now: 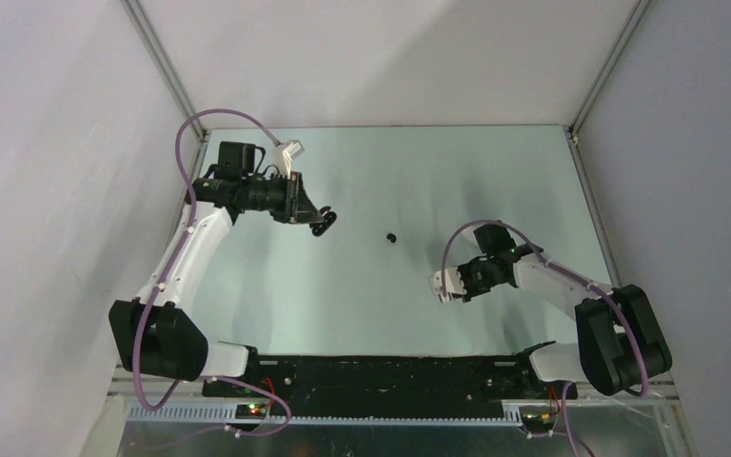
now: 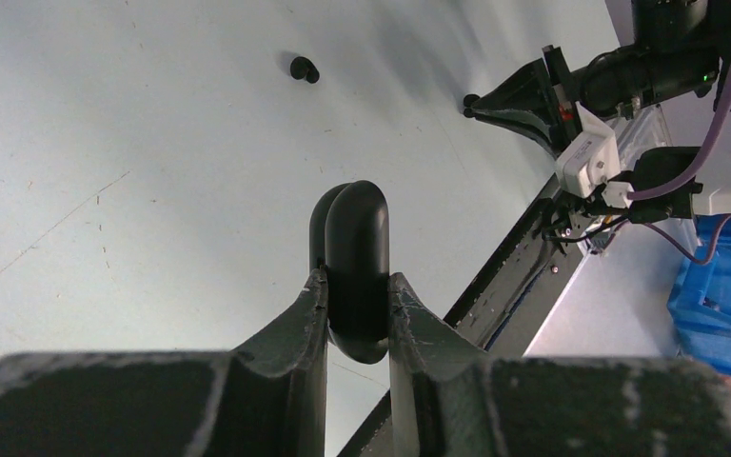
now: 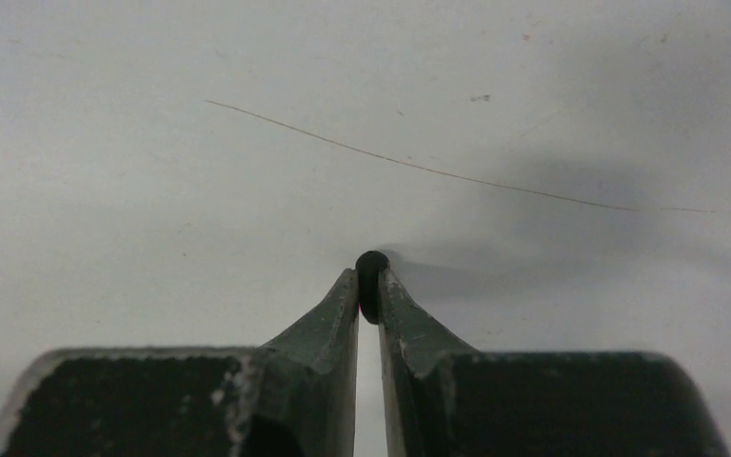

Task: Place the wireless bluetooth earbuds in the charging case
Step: Pick up the earbud from the center of the board.

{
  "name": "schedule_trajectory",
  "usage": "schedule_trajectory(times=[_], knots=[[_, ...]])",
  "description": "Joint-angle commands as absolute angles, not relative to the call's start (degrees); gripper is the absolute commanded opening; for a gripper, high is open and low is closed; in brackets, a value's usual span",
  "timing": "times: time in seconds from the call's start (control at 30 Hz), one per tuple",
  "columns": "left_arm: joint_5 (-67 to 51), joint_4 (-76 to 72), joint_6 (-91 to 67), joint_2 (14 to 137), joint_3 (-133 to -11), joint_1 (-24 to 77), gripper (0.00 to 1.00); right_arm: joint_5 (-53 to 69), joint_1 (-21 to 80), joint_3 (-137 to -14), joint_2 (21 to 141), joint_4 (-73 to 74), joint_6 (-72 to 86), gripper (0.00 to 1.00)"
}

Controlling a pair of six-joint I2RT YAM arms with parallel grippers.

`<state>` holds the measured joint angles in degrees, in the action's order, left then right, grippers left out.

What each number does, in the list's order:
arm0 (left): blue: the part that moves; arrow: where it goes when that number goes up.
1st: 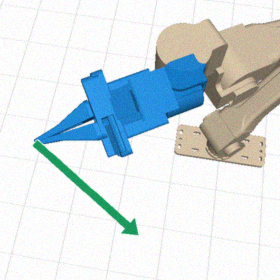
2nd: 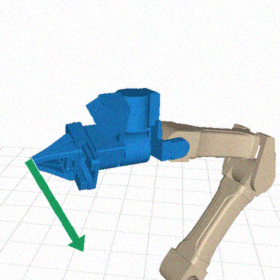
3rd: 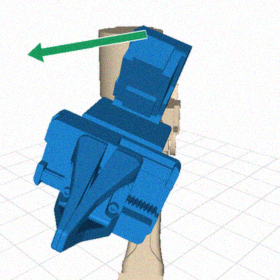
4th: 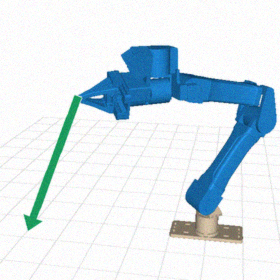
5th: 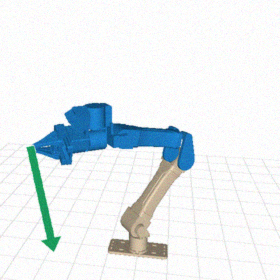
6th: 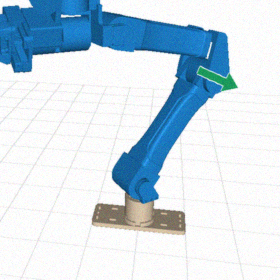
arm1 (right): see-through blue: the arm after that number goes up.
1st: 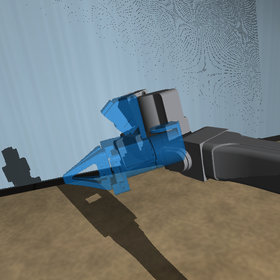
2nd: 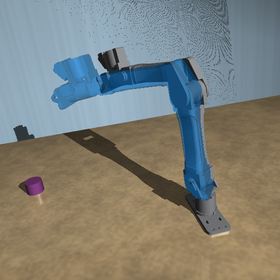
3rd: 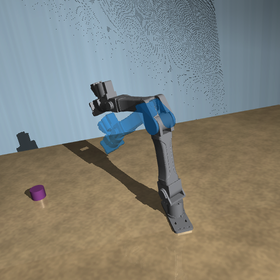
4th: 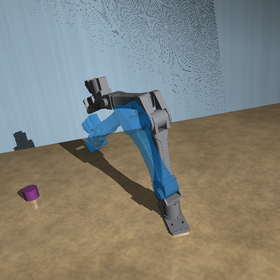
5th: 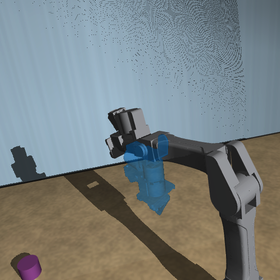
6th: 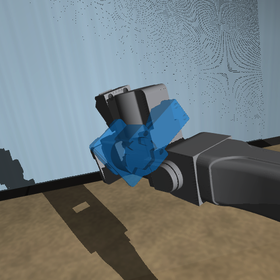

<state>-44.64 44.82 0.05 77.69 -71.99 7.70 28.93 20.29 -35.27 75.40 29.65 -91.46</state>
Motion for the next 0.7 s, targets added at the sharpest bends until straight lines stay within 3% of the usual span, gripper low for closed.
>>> schedule_trajectory(times=[0.0, 0.2, 0.4, 0.67], knots=[[-44.9, 44.4, 0.9, 77.1, -73.3, 7.4, 0.00, 28.1, 20.0, -39.3, 77.5, 31.8, -88.8, 0.11], [-46.2, 44.5, 1.0, 77.9, -73.6, 7.5, 0.00, 31.7, 20.5, -52.3, 79.1, 45.4, -84.1, 0.02], [-49.6, 44.2, 2.5, 81.0, -75.6, 9.2, 0.00, 40.0, 23.3, -72.7, 83.7, 65.2, -77.2, 0.01], [-55.5, 44.2, 4.4, 89.1, -83.0, 17.5, 0.00, 45.3, 33.5, -93.5, 87.5, 75.7, -72.2, 0.03]])
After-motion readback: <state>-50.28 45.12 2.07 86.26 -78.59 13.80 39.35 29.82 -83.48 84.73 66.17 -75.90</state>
